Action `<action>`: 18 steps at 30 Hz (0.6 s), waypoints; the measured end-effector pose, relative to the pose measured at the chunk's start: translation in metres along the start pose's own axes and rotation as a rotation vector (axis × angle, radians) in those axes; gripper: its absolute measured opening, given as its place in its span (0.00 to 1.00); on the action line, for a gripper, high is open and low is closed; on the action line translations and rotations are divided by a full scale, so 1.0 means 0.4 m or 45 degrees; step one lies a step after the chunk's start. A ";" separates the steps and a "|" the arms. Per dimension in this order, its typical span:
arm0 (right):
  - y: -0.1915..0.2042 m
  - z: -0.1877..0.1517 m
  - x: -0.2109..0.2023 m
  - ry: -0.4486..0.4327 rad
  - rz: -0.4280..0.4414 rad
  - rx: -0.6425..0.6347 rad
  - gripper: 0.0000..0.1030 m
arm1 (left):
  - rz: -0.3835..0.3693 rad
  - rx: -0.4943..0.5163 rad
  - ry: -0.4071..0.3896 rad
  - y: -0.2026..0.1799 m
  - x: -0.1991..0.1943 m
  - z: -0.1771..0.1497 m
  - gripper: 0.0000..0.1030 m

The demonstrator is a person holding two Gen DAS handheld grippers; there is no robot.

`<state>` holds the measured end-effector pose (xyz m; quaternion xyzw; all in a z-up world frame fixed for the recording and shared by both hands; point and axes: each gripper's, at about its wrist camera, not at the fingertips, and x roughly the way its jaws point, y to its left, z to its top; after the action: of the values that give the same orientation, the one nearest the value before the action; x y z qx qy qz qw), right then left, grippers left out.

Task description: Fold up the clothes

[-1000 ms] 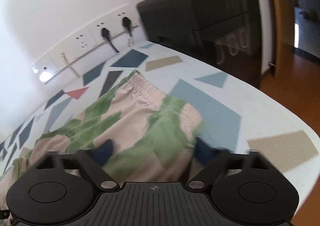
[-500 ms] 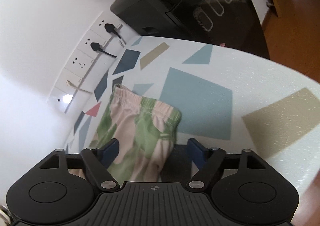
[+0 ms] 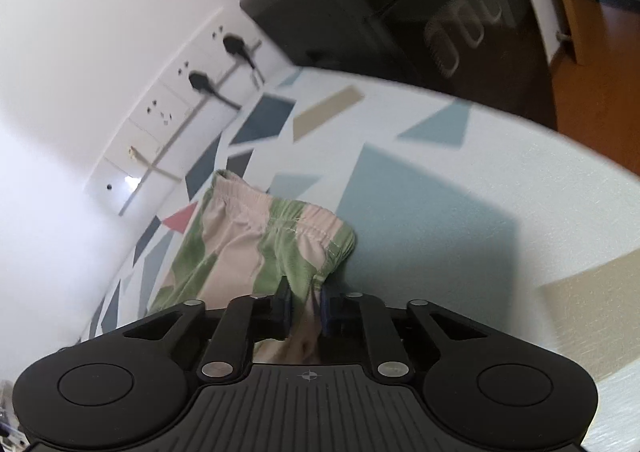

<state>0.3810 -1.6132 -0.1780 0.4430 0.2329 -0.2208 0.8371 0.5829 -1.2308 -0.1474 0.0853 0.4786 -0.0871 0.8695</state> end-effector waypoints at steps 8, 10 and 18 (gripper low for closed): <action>-0.136 0.007 -0.122 -0.039 -0.073 0.197 0.12 | -0.068 0.085 -0.049 -0.085 0.011 0.015 1.00; -0.148 0.011 -0.127 -0.037 -0.041 0.228 0.19 | -0.069 0.082 -0.058 -0.092 0.012 0.015 1.00; -0.173 0.024 -0.111 -0.049 0.067 0.348 0.37 | -0.107 0.080 -0.054 -0.080 0.017 0.016 1.00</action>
<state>0.3078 -1.6493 -0.1912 0.5544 0.1728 -0.2370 0.7788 0.5844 -1.2640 -0.1520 0.0905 0.4602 -0.1401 0.8720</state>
